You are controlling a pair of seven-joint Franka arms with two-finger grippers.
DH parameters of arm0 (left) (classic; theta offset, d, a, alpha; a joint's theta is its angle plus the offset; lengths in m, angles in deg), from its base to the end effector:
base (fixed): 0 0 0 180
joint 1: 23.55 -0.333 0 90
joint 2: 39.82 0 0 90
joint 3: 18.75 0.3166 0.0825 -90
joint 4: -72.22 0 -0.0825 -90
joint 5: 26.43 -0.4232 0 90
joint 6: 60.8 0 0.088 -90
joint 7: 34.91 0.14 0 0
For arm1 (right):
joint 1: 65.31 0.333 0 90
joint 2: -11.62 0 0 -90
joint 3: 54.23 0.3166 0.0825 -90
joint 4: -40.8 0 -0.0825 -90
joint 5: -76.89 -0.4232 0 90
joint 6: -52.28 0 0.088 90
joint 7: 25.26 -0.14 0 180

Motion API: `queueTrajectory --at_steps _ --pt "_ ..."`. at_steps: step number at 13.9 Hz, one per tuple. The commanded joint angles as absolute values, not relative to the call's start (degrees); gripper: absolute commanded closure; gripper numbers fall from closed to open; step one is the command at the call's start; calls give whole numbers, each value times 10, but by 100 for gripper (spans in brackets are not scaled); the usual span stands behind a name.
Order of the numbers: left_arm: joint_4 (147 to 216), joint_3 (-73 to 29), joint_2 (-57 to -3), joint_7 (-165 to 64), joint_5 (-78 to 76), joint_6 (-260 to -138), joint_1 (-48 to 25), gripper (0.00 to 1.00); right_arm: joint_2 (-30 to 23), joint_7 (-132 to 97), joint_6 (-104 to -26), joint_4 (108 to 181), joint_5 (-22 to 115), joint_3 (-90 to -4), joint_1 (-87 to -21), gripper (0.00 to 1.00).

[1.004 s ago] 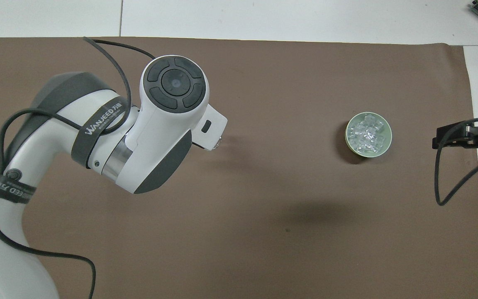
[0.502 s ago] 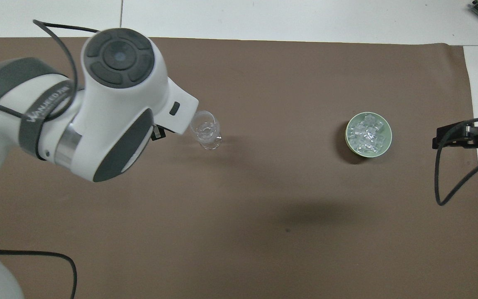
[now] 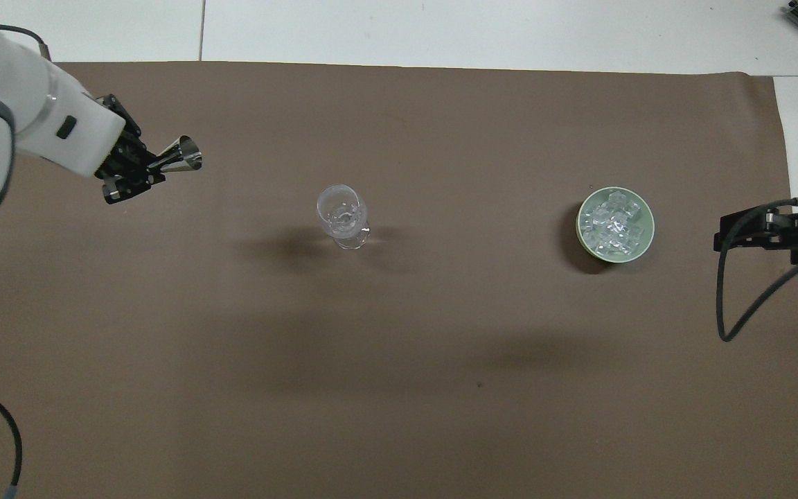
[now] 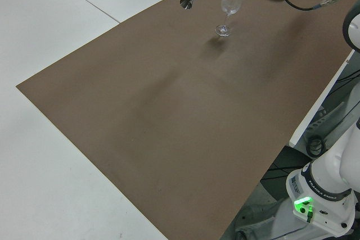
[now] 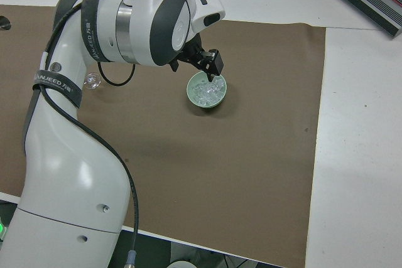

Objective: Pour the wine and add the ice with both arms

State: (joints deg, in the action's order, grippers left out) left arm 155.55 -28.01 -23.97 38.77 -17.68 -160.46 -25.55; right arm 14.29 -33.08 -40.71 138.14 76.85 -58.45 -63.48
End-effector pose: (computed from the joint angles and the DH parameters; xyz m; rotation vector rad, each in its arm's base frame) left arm 0.6792 -0.0941 0.4941 2.2970 -1.8988 0.1741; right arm 0.5795 -0.0248 0.5583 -3.1261 0.2791 0.0465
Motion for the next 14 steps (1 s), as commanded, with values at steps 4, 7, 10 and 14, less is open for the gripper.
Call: queueTrajectory --at_steps 4,7,10,14 --pt "1632 -288 -220 654 65 -1600 -421 98 112 -237 -540 1434 757 -577 -644 0" --pt "1678 -287 -191 784 190 -1574 -485 98 87 -197 -556 1434 757 -577 -636 0" --pt "1686 -288 -127 892 277 -1522 -534 100 63 -144 -572 1435 757 -577 -629 0" --pt "1694 -290 -70 965 332 -1471 -592 100 55 -104 -607 1442 757 -576 -618 0"
